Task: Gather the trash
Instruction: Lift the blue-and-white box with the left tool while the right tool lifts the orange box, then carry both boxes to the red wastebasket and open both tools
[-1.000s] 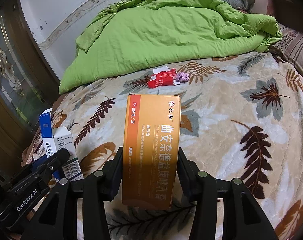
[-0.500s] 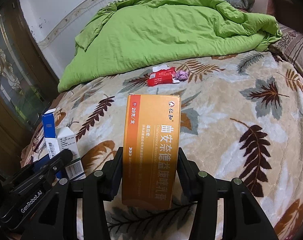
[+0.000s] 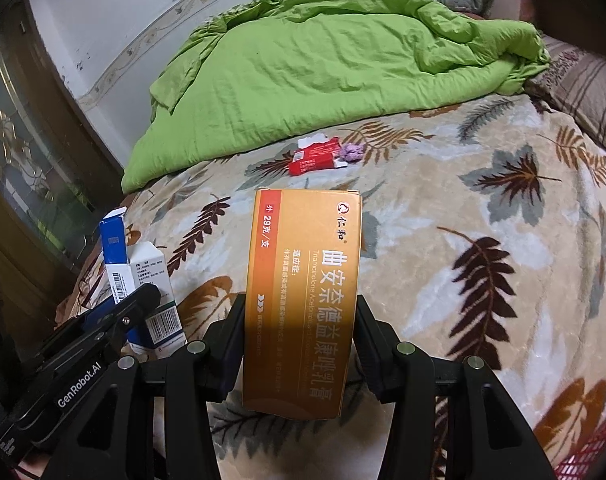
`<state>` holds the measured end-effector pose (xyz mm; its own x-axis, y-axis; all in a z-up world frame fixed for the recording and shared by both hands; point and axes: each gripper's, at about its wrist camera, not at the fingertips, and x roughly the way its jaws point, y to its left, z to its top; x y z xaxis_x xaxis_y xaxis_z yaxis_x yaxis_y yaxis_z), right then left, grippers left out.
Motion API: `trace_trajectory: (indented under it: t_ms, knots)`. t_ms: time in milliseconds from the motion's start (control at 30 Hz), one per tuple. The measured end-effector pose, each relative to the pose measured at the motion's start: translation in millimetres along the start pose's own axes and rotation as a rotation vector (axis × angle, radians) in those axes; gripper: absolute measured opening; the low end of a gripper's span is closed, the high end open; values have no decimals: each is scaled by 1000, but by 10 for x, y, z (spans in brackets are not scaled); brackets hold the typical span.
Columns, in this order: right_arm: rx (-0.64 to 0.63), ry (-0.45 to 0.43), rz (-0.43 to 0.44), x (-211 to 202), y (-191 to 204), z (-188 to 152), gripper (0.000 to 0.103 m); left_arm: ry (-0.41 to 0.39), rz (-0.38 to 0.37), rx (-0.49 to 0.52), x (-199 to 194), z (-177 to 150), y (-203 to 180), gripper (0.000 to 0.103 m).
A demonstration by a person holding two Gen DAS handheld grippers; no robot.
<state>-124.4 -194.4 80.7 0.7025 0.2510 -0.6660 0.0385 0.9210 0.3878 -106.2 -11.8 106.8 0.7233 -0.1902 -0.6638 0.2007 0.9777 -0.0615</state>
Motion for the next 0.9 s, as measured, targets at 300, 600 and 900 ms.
trace_trajectory:
  t_ms: [300,600,900]
  knots:
    - [23,-28,-6,-323,-124,-56,54,-9,-58,26,-115,16,-206,35]
    - [49,-80,-23,-802,-289,-91,54,-19,-145,91,-285,34,-601,34]
    - [117,-131,-99,-1445,-686,-302,55,2,-257,187,-380,-80,-1169,34]
